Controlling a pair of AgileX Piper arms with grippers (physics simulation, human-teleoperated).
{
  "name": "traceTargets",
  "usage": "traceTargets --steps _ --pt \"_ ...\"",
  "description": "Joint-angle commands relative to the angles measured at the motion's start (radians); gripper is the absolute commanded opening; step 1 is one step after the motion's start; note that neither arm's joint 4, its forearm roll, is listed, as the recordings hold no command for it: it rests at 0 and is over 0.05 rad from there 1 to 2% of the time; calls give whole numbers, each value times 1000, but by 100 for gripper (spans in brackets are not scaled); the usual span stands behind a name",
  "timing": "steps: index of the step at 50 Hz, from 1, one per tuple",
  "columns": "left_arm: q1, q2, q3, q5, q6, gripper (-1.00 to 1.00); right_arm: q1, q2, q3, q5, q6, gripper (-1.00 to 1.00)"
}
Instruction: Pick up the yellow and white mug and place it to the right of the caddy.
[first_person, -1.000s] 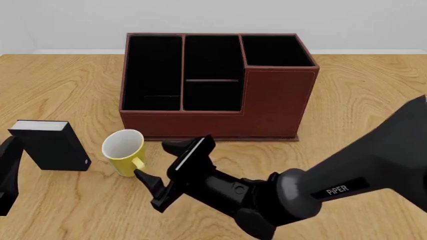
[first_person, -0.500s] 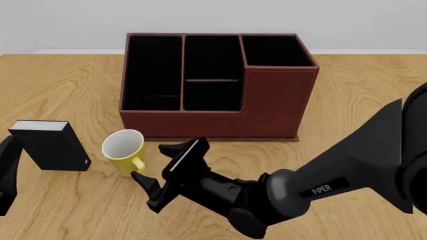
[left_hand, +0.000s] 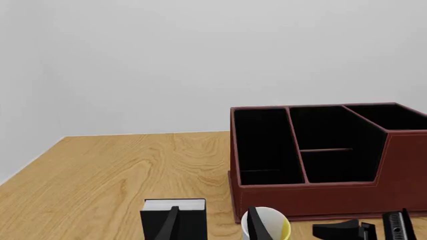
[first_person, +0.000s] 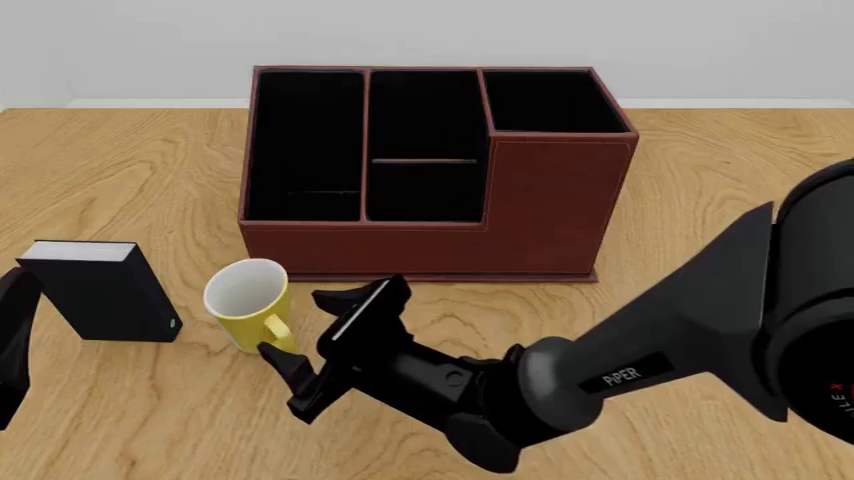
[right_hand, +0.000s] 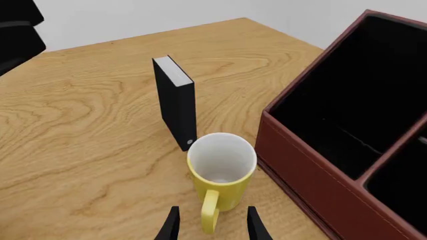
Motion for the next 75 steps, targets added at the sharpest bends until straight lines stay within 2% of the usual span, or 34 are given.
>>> traceTargets --steps 1,47,75 --pt "1 0 -2 -1 0 100 1 13 -18 7 3 100" --pt "3 4 13 -15 -1 100 3 91 -100 37 17 100" --pt "5 76 20 -93 5 100 -1 130 -145 52 29 100"
